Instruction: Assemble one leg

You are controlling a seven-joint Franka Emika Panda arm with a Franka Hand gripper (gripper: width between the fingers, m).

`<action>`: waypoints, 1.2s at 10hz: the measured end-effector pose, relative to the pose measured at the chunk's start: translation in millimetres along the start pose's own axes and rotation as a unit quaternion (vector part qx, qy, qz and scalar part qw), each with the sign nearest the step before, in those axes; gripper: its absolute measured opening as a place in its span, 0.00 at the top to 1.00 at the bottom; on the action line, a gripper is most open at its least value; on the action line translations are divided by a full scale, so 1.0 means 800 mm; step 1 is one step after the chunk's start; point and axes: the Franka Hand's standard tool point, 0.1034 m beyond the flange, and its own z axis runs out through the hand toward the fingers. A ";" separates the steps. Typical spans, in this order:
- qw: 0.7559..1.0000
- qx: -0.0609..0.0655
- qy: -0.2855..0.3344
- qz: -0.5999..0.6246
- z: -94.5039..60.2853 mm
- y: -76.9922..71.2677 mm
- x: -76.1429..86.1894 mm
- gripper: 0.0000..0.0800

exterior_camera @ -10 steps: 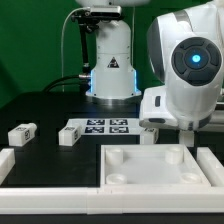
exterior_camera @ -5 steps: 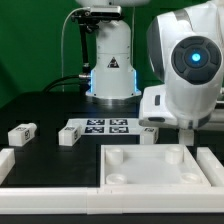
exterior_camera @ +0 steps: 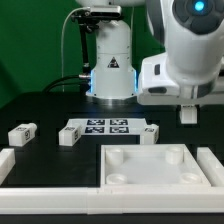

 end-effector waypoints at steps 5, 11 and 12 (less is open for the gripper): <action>0.979 0.016 0.203 -0.019 -0.020 0.006 0.043 0.64; 0.880 0.023 0.471 -0.048 -0.112 0.029 0.022 0.64; 0.857 0.032 0.512 -0.045 -0.113 0.031 0.028 0.64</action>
Offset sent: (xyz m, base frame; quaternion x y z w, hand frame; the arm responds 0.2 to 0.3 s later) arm 0.0286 -0.0254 -0.0447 -0.0106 0.2794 -0.0491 0.9589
